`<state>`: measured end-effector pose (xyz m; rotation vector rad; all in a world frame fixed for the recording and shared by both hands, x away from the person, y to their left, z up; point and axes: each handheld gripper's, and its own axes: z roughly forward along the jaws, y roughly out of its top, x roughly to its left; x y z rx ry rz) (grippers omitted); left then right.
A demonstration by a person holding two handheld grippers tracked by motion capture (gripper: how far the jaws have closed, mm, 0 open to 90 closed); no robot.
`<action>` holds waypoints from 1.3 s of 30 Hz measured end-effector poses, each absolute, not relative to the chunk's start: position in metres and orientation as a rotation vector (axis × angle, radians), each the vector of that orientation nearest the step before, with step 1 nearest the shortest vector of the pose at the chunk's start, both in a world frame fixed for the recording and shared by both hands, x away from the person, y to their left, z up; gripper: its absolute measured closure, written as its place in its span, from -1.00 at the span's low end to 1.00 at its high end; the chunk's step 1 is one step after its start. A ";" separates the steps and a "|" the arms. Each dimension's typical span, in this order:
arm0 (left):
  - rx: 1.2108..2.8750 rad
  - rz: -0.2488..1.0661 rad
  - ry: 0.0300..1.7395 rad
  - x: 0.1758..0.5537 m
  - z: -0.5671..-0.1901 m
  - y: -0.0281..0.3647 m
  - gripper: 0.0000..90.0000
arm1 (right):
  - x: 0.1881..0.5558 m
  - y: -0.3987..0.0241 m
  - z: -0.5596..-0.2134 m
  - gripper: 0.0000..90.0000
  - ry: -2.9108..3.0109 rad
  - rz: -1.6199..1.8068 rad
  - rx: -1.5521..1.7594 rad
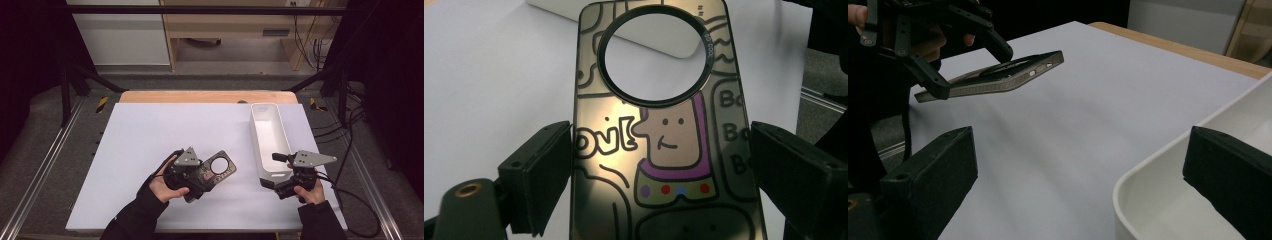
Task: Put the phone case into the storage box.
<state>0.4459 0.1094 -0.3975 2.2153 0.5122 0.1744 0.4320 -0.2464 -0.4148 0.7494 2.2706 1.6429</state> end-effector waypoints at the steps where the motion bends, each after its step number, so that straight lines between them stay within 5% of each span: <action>1: 2.215 0.174 0.509 0.445 -0.397 0.109 -0.74 | 0.432 -0.245 -0.415 -0.97 2.282 1.643 0.745; 39: 2.229 0.085 0.380 0.445 -0.396 0.098 -0.74 | 0.432 -0.221 -0.415 -0.93 2.409 1.656 0.631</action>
